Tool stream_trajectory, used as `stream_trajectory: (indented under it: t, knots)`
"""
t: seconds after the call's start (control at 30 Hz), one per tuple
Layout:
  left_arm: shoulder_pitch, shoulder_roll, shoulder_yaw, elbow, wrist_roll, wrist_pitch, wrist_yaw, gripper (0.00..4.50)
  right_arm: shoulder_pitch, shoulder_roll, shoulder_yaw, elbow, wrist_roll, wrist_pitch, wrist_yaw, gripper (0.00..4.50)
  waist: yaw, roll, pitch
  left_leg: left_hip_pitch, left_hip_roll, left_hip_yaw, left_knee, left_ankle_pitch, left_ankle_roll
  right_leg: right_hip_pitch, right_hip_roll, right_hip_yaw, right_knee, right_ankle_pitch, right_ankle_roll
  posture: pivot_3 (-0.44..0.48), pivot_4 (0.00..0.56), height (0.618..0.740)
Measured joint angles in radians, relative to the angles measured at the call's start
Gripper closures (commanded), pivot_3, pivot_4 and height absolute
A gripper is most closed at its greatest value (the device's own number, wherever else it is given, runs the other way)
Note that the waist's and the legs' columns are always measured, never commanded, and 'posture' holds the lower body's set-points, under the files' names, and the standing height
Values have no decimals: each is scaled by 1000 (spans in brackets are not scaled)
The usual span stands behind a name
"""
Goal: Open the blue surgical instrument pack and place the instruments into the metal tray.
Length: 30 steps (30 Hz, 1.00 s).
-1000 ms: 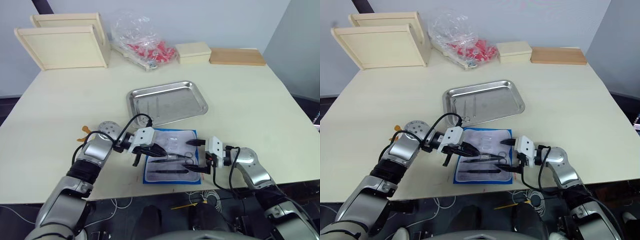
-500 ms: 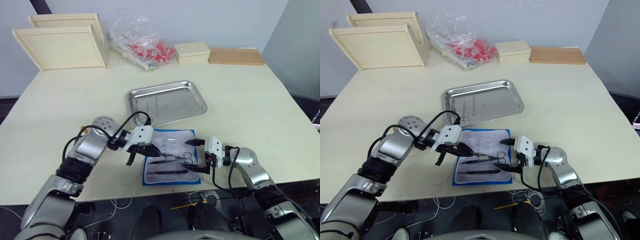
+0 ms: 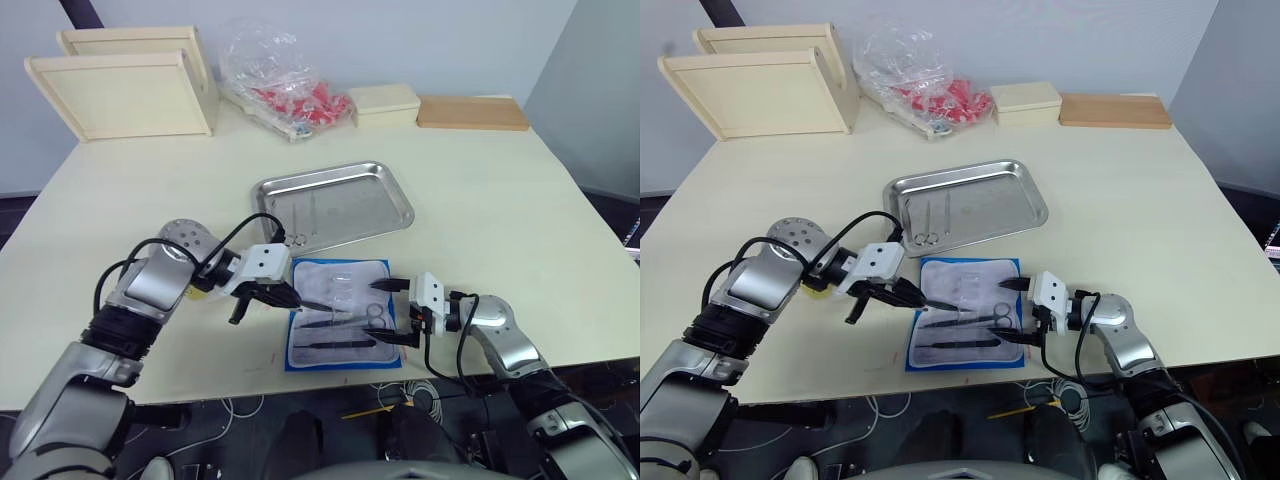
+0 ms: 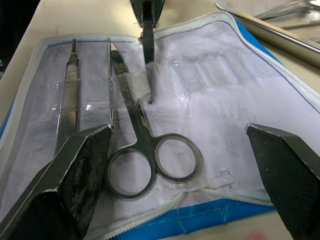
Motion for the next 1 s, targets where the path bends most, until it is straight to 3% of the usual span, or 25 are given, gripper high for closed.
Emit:
stream_trajectory:
  t: [0.63, 0.93, 1.0]
  knots:
    - [-37, 147, -15, 1, -15, 15, -24, 4447, 0, 8, 0, 2, -1, 0, -10, 0, -1, 0, 0, 0, 2, 0, 0, 0, 0, 0, 3, 2, 1, 0, 0, 0, 150, 740]
    - [-115, 232, -45, 15, -147, 58, -27, 4447, 0, 9, 0, 2, -1, 0, -10, 0, -1, -1, 1, 0, 2, 0, 0, 0, 0, -1, 6, 2, 2, 0, 0, 0, 150, 740]
    - [-149, 213, -27, 23, -179, 113, -28, 4447, 0, 7, 0, 3, -1, 0, -10, 0, 0, -1, 1, 0, 2, 1, 1, 0, 0, -1, 7, 3, 2, 0, 0, 0, 150, 740]
